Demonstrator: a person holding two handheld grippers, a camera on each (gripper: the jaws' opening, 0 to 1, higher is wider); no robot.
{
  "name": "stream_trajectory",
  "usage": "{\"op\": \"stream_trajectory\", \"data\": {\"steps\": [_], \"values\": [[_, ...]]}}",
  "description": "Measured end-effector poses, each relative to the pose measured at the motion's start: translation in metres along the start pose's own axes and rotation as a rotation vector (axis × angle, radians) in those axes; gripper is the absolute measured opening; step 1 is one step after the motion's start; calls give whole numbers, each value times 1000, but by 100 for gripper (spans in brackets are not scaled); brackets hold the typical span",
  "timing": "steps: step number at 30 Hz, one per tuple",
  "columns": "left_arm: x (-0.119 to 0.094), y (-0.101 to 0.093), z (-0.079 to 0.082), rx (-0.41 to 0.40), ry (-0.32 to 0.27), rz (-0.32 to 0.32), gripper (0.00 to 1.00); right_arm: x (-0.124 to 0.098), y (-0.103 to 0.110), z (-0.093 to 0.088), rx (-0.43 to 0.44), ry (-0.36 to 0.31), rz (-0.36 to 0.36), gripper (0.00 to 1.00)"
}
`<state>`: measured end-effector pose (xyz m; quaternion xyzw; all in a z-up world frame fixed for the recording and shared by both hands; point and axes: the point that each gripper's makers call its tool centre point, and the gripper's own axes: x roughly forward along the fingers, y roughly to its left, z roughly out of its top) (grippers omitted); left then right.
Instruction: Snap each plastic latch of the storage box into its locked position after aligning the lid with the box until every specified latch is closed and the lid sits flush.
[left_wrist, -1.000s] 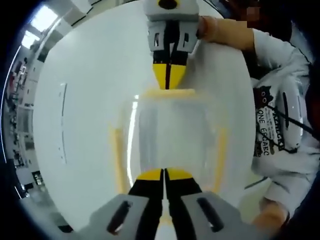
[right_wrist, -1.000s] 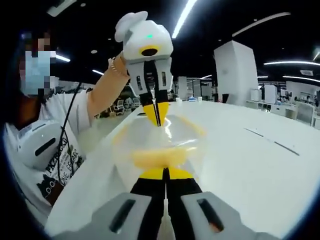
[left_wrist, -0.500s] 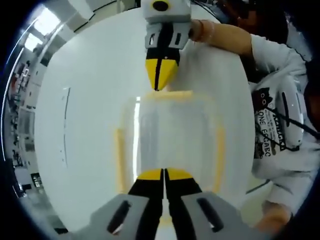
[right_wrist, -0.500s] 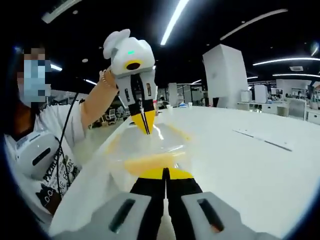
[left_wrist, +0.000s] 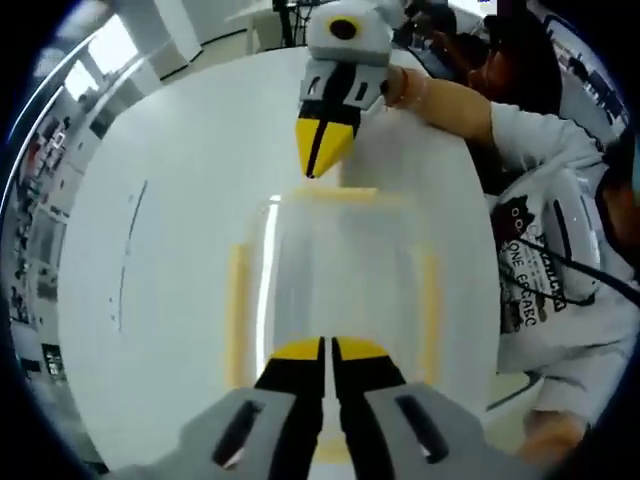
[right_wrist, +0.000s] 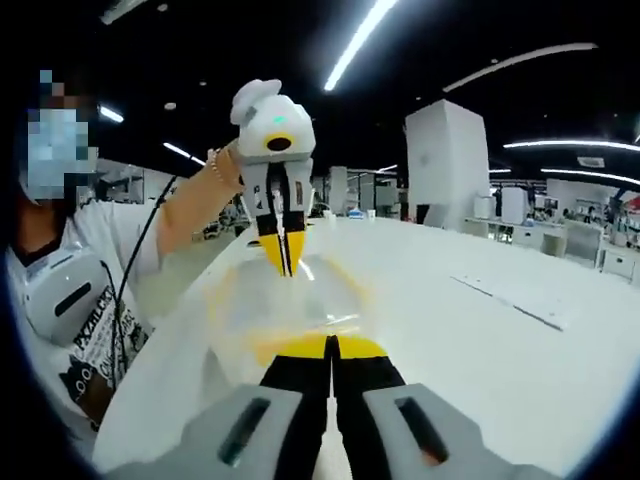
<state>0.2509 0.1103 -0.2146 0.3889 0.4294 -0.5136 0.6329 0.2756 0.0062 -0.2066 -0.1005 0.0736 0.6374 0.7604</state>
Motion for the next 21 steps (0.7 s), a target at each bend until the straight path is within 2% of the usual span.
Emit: {"op": "stream_trajectory", "data": {"steps": [5, 8, 12, 16, 21], "values": [[-1, -1, -4, -7, -28, -2, 2, 0, 3, 22, -15, 6, 9, 0], [-3, -2, -9, -15, -41, -3, 2, 1, -3, 26, -71, 61, -33, 0], [-4, -4, -14, -37, -88, 0, 2, 10, 2, 28, -83, 116, -9, 0], [-7, -4, -22, -64, -101, 1, 2, 18, 9, 36, -109, 160, 17, 0], [-10, -3, -31, -85, -129, 8, 2, 28, 15, 38, -124, 285, 26, 0]]}}
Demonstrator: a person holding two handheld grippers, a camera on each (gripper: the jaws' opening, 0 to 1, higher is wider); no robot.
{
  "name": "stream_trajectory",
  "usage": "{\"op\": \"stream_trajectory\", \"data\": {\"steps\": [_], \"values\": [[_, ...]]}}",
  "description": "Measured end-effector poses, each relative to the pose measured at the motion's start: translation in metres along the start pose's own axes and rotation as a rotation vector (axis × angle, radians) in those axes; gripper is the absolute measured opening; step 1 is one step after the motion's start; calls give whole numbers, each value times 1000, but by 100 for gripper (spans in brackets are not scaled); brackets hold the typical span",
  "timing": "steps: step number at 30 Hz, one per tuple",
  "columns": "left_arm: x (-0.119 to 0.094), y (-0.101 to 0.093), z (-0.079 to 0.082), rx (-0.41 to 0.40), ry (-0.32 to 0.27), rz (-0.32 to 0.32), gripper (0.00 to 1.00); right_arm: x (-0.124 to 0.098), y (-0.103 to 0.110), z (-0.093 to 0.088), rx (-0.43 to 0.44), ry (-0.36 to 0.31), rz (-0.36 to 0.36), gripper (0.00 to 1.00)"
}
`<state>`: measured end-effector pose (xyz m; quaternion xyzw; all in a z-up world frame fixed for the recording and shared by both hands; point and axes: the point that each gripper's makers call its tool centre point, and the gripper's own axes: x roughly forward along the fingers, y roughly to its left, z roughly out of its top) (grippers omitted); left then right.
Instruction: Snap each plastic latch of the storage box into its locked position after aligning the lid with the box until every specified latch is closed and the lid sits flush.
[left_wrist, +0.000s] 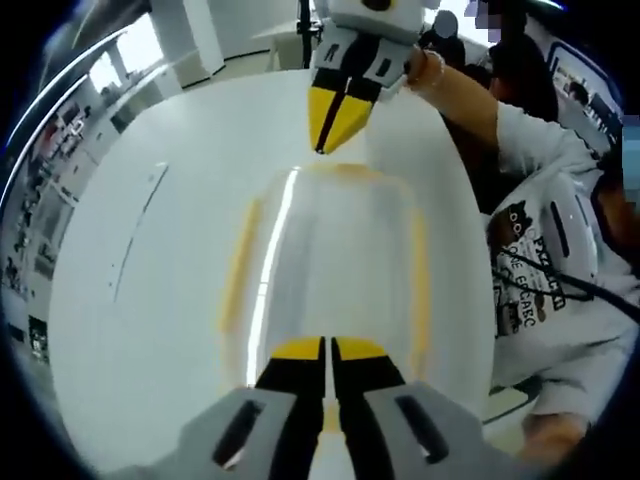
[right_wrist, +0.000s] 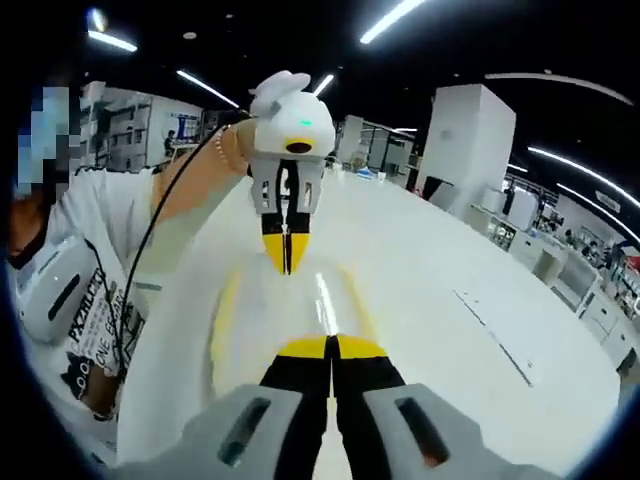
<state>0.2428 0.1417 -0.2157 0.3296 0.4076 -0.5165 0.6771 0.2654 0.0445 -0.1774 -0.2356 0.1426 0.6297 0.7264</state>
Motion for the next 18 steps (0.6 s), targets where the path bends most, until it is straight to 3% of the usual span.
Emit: {"op": "stream_trajectory", "data": {"steps": [14, 18], "values": [[-6, 5, -13, -38, -76, -2, 0, 45, 19, -4, -30, 335, 124, 0], [-9, 7, -16, -44, -107, -5, 0, 54, 20, -5, -54, 399, 140, 0]]}}
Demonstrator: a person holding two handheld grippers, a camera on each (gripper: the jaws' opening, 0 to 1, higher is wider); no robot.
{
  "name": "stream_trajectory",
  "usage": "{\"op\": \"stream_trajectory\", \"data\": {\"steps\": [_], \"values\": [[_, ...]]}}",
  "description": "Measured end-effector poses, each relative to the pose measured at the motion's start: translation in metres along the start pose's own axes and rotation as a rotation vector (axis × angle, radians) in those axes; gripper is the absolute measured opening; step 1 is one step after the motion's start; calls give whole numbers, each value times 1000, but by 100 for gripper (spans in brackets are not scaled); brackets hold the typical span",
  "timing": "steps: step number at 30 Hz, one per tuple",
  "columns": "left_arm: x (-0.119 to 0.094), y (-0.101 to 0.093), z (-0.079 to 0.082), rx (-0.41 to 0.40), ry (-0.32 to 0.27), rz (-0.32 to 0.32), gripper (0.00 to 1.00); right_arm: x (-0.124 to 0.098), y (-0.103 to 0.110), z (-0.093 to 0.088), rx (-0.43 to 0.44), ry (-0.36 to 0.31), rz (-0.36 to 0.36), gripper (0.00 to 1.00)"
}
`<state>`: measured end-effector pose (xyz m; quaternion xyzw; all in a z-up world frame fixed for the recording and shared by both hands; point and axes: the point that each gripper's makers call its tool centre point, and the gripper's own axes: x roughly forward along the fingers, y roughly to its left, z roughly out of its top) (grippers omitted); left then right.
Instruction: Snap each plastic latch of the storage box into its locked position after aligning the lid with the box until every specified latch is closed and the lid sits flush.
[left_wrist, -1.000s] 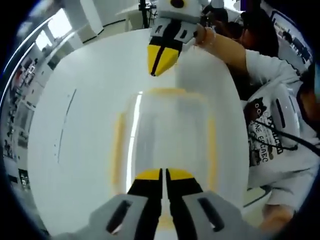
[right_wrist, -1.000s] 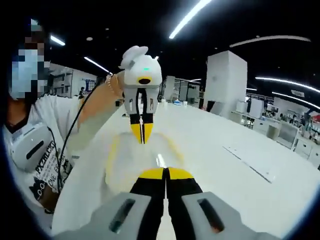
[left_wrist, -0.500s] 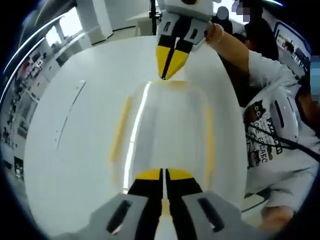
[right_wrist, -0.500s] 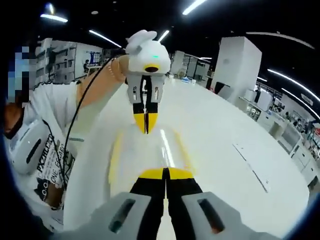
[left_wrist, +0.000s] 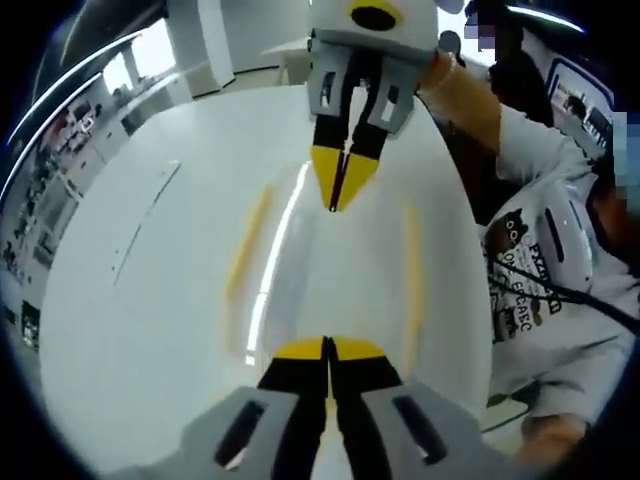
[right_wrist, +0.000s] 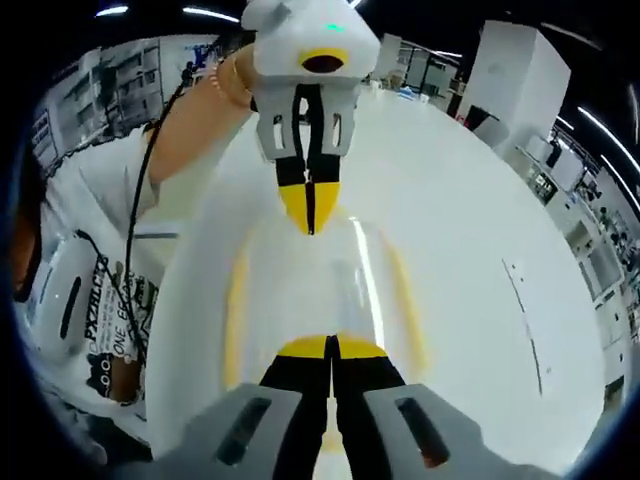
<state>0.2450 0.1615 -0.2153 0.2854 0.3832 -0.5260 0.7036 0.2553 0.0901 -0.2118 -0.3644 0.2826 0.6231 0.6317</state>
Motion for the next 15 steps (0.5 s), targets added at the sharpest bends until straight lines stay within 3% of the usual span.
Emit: {"op": "stream_trajectory", "data": {"steps": [3, 15], "values": [[-1, 1, -2, -6, -19, -4, 0, 3, 2, 4, -9, 24, 17, 0], [-2, -2, -4, -2, -76, 10, 0, 14, 5, -1, -64, 264, 70, 0]]}}
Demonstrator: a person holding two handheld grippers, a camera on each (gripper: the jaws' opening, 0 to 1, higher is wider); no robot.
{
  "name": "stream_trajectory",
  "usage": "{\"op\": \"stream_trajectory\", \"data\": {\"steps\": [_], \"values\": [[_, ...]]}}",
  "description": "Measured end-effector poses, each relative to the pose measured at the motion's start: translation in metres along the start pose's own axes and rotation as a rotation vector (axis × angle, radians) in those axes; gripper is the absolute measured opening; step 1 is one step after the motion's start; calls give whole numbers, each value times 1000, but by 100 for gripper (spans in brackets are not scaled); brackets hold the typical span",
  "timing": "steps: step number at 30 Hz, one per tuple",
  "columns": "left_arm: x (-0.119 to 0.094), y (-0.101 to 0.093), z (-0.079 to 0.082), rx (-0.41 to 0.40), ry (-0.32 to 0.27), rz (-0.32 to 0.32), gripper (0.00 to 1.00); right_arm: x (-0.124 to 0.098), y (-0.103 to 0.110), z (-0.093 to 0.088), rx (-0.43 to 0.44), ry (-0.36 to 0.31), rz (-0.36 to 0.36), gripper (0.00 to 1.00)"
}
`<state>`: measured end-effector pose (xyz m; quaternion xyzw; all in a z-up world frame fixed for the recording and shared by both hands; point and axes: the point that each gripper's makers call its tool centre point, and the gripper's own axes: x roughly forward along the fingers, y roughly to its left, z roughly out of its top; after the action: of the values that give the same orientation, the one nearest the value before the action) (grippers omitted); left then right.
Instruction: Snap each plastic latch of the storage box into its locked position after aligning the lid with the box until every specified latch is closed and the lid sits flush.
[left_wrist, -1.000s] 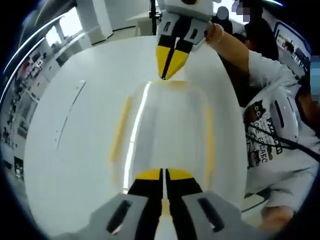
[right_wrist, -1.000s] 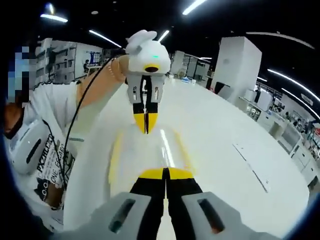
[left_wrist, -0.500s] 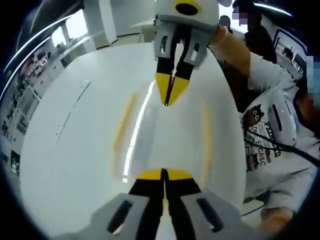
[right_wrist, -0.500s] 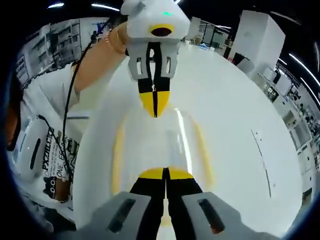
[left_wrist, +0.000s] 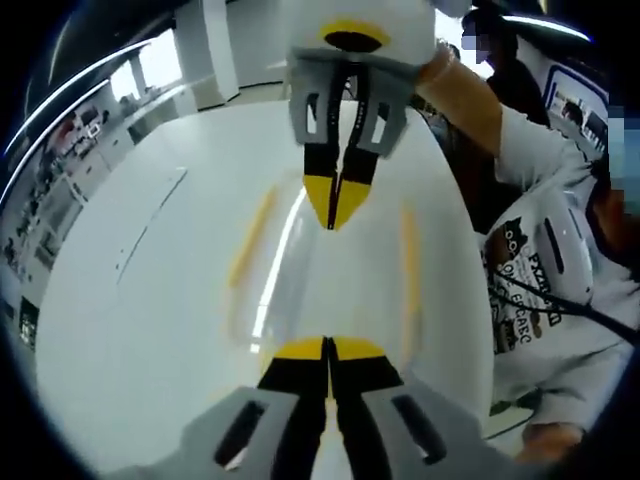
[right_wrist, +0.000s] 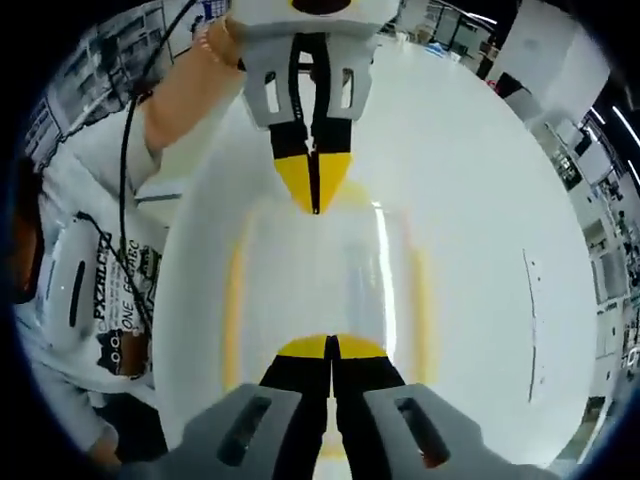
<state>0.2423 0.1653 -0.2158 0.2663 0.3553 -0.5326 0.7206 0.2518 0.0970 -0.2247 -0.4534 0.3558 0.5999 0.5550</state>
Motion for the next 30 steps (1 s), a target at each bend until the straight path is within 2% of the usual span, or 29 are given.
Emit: {"op": "stream_trajectory", "data": {"steps": [5, 6, 10, 12, 15, 18, 20, 23, 24, 27, 30], "values": [[1, -4, 0, 20, -22, 8, 0, 2, 3, -2, -15, 76, 13, 0], [1, -4, 0, 25, -29, 9, 0, 2, 3, -2, -17, 82, 16, 0], [5, -2, 8, 26, -120, -1, 0, 3, 4, -4, 12, 98, 43, 0], [5, -2, 9, 26, -134, -7, 0, 3, 6, -4, 17, 96, 51, 0], [5, -3, 10, 37, -140, -7, 0, 3, 8, -2, -5, 131, 52, 0], [-2, 7, 11, 49, -166, 52, 0, 4, 9, -1, -21, 163, 50, 0], [-9, 7, 8, 48, -178, 50, 0, 4, 8, 0, -25, 174, 51, 0], [-24, 14, 1, 51, -219, 97, 0, 3, 8, 0, -22, 179, 57, 0], [-31, 18, -1, 50, -249, 127, 0, 3, 8, 1, -25, 180, 60, 0], [-39, 15, -9, 27, -299, 104, 0, 3, 8, 2, -31, 178, 64, 0], [-37, 13, -18, 17, -299, 103, 0, 3, 8, 4, -44, 183, 61, 0]]}}
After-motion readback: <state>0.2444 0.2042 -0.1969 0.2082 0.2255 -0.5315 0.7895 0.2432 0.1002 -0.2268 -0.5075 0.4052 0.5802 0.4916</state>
